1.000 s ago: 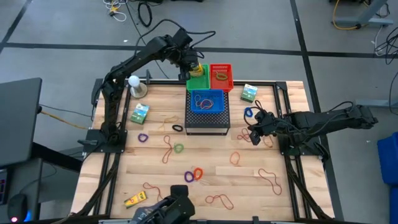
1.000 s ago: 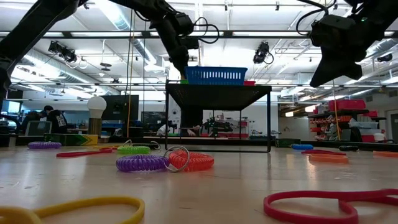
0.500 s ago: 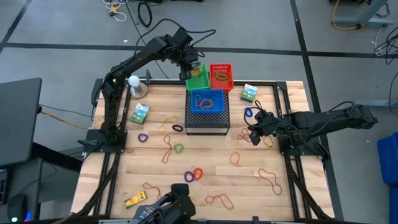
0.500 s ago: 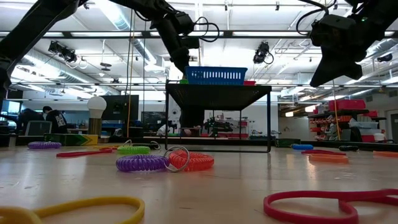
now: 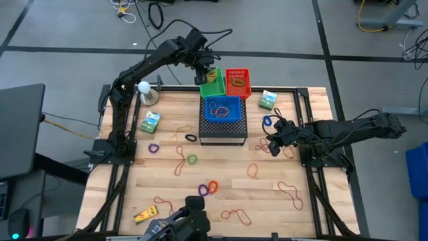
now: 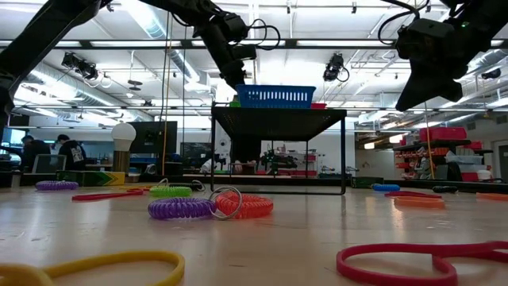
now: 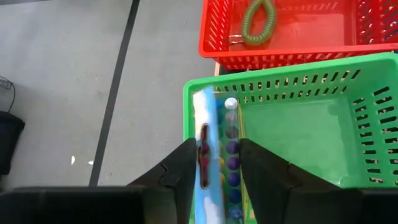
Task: Pick & Place Office Desk Supplies
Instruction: Put the box of crayon into the green bin on the shelf
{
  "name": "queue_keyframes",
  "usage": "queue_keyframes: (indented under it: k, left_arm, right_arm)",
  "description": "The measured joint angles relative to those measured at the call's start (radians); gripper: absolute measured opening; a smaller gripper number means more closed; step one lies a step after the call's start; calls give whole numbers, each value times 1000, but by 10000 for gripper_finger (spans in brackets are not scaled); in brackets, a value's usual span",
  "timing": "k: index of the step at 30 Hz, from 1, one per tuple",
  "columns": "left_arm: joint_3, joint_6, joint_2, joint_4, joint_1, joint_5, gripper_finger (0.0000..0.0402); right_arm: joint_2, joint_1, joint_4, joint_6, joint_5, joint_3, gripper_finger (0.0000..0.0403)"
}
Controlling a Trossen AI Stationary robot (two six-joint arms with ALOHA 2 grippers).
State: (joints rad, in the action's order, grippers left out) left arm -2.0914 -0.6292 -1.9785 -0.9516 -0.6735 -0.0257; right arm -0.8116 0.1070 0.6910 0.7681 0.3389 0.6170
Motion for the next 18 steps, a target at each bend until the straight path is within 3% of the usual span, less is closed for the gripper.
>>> queue_keyframes:
  k: [9, 18]
  left_arm:
    - [0, 9, 0, 25, 0, -55, 83]
    - [0, 5, 2, 51, 0, -27, 75]
  right_arm:
    - [0, 0, 0, 0, 0, 0, 9]
    - [0, 0, 0, 0, 0, 0, 8]
